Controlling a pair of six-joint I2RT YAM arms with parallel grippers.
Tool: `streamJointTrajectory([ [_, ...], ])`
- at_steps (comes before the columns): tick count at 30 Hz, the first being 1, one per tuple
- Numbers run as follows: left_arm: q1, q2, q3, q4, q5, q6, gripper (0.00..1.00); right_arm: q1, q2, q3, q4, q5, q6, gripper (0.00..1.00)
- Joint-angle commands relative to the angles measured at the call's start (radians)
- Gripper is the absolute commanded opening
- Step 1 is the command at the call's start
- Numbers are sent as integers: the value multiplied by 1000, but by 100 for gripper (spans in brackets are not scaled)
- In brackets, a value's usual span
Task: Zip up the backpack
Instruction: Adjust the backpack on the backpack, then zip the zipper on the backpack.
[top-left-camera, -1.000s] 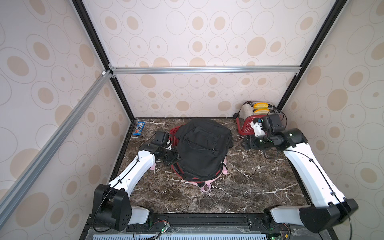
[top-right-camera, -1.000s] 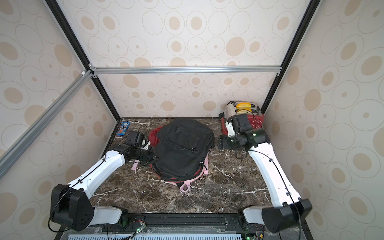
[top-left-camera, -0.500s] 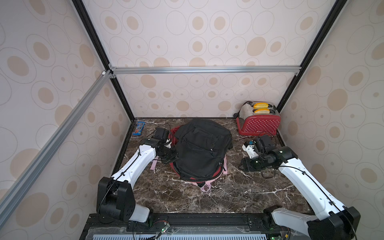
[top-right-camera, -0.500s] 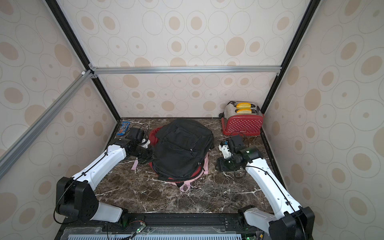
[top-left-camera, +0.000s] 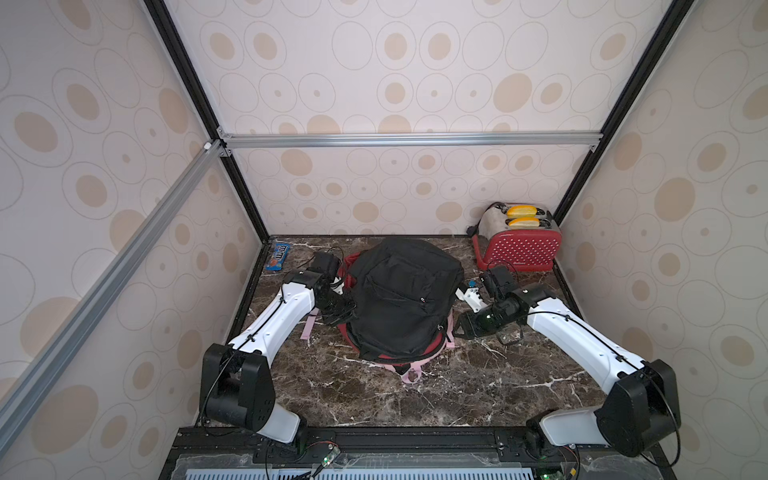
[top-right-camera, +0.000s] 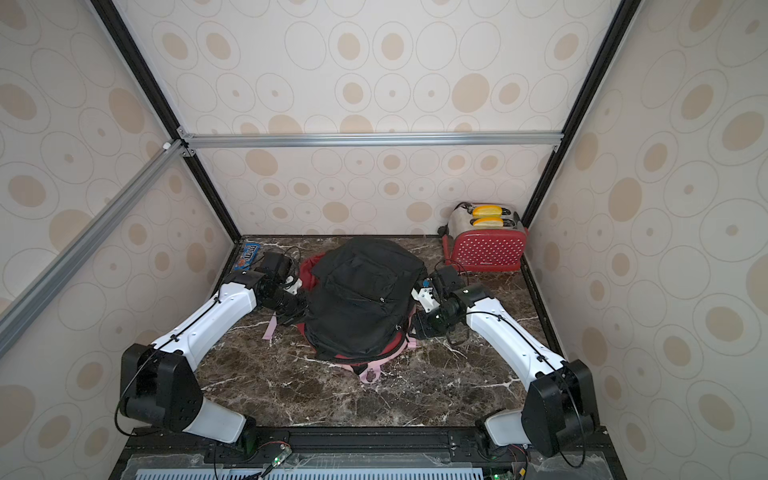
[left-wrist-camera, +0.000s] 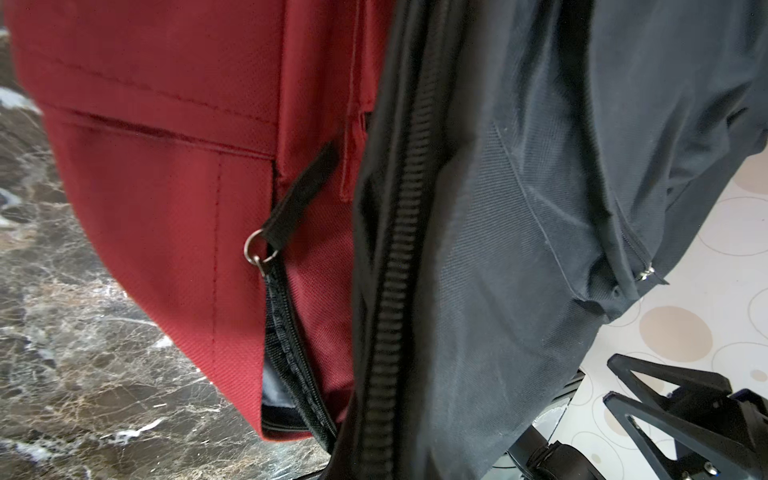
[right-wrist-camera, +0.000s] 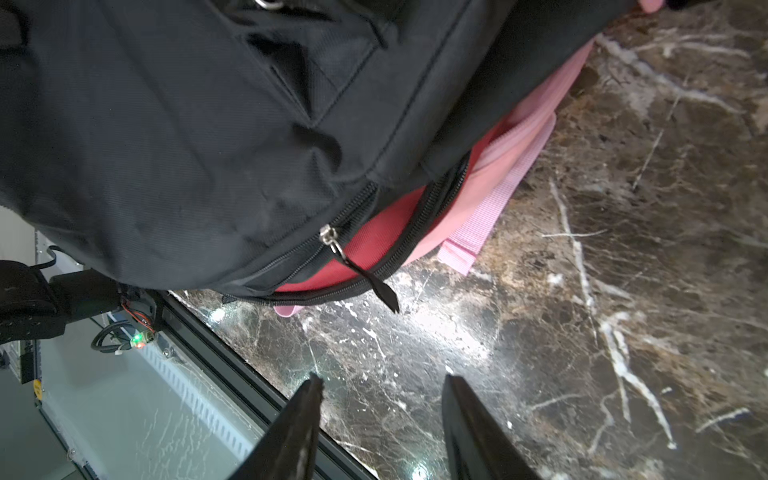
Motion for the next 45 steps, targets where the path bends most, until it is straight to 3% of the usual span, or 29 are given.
streamJointTrajectory([
  [1, 5, 11, 32, -29, -23, 23, 0, 17, 31, 23, 33, -40, -17, 47],
  [6, 6, 17, 42, -37, -22, 24, 0, 33, 65, 25, 47, -40, -24, 40],
  [23, 6, 25, 53, -30, -5, 11, 0, 53, 176, 55, 118, -92, -1, 33],
  [28, 6, 27, 53, -29, -5, 11, 0, 52, 182, 48, 134, -106, 8, 24],
  [34, 6, 30, 54, -24, 2, 5, 0, 52, 174, 36, 142, -101, 16, 0],
  [45, 6, 24, 54, -17, -6, -8, 0, 57, 161, 65, 31, 11, -14, 0],
])
